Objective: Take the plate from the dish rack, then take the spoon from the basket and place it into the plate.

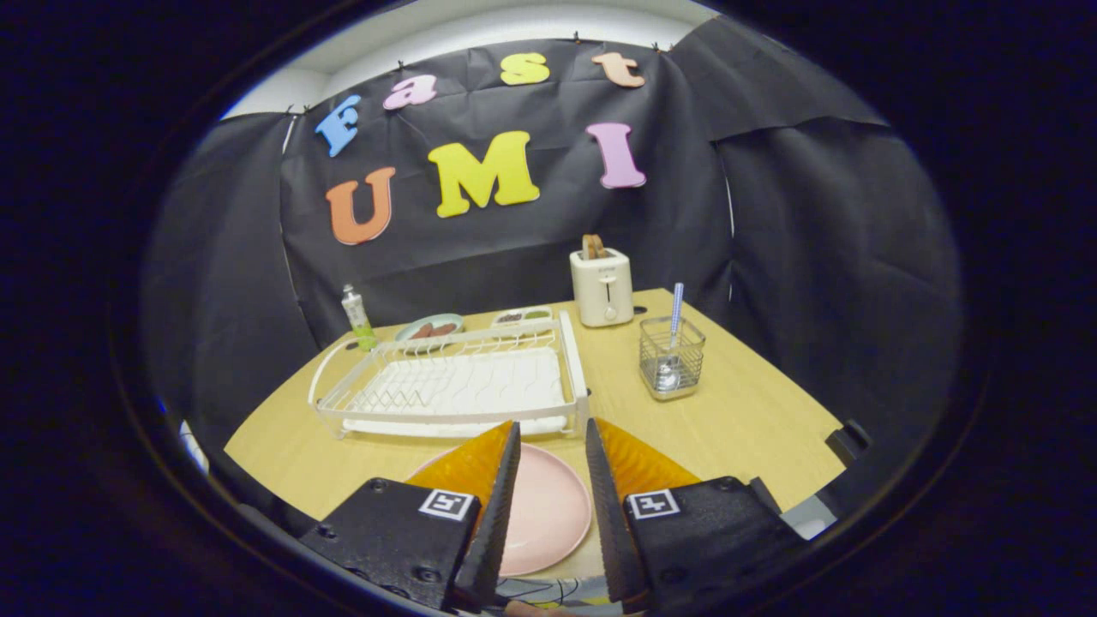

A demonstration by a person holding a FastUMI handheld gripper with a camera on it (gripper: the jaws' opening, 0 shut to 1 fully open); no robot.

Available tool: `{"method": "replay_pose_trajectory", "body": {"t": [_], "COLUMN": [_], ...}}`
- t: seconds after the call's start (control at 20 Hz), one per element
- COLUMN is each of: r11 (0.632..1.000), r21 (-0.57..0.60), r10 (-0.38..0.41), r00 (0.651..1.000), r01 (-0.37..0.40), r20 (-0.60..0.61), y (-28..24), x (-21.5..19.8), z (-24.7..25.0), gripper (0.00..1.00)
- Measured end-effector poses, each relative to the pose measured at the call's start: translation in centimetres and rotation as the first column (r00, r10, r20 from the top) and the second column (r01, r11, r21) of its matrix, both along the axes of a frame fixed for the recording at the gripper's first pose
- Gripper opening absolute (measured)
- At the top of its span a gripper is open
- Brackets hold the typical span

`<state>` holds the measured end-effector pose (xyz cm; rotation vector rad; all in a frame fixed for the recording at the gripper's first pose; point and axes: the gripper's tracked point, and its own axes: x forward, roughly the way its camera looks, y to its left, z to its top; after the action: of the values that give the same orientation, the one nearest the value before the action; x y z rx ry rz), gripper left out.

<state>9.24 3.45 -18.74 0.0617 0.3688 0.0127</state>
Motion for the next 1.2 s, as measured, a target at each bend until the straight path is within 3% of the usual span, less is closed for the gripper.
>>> {"method": "replay_pose_trajectory", "body": {"t": [0.15,0.35,0.6,0.7,0.9,1.2], "r11": [0.999,0.999,0.994,0.989,0.968,0.983], "r21": [-0.01,-0.029,-0.077,-0.122,-0.179,-0.125], "r10": [0.035,0.04,-0.056,-0.049,-0.134,-0.115], "r00": [0.996,0.992,0.972,0.97,0.965,0.983], "r01": [-0.034,-0.037,0.075,0.081,0.176,0.134], "r20": [0.086,0.118,0.228,0.239,0.226,0.146], "y": [0.0,-1.9,-7.2,-8.9,-13.9,-17.0], "x": [-0.9,-0.7,2.1,3.6,8.2,16.6], "z": [2.5,4.2,7.3,7.2,6.0,3.2], "gripper": [0.8,0.94,1.0,1.0,1.0,1.0]}}
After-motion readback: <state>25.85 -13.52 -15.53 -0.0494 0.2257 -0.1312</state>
